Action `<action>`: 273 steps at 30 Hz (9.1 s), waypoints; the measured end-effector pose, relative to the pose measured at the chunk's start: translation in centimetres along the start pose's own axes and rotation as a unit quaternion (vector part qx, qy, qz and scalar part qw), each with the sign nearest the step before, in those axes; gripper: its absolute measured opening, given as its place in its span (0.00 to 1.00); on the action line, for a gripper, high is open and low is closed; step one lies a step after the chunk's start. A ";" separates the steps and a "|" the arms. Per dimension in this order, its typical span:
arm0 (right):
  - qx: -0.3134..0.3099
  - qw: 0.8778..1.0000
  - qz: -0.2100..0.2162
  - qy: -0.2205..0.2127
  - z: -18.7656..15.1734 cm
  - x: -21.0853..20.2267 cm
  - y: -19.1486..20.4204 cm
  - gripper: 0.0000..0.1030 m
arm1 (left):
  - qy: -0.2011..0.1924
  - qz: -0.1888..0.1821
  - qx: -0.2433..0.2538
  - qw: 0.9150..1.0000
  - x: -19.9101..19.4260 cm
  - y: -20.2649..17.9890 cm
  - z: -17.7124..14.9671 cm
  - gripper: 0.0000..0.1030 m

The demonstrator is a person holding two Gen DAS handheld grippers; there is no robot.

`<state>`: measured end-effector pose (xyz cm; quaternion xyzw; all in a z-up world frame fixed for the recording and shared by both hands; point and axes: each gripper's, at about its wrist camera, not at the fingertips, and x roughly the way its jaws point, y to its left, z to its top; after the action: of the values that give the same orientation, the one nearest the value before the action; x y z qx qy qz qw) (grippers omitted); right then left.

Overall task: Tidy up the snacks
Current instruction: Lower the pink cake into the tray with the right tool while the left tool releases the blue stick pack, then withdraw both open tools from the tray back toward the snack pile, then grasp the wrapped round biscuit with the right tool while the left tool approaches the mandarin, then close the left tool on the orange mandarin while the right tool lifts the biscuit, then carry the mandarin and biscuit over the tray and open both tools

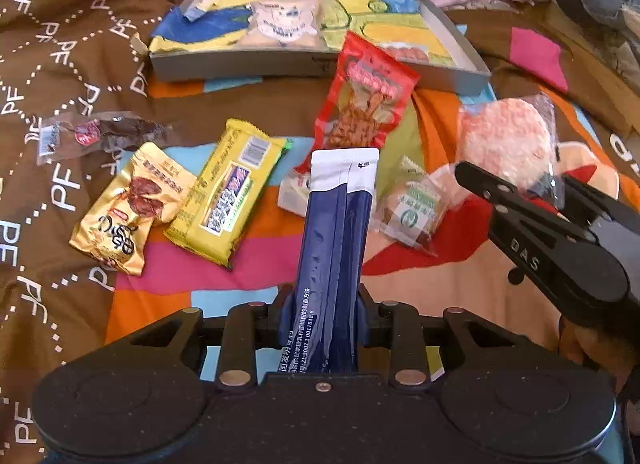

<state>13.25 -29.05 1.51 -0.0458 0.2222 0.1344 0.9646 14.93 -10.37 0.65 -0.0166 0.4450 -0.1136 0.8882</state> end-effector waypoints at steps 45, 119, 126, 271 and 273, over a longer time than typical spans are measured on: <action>-0.017 0.998 0.047 0.027 12.0 17.4 -0.8 0.28 | -0.142 0.033 -0.030 0.989 9.8 8.5 22.1 0.32; 0.039 0.992 -0.107 -0.058 3.5 -11.5 0.0 1.00 | -0.179 0.036 -0.095 0.979 -7.3 4.7 -2.5 0.91; 0.049 0.994 -0.097 -0.032 1.9 -12.5 1.1 1.00 | -0.137 0.068 -0.098 0.983 -7.2 5.1 -6.0 0.90; 0.028 0.999 0.025 0.006 2.4 -10.0 1.3 0.57 | -0.095 0.019 0.137 0.986 -8.7 -2.8 6.8 0.34; 0.019 0.999 0.027 -0.002 3.2 -9.3 1.0 0.57 | -0.101 0.024 0.134 0.985 -8.7 -3.3 8.5 0.34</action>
<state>6.25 -29.87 8.44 -0.0210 0.2235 0.1564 0.9618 16.03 -12.27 13.01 0.1023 0.3335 -0.1487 0.9253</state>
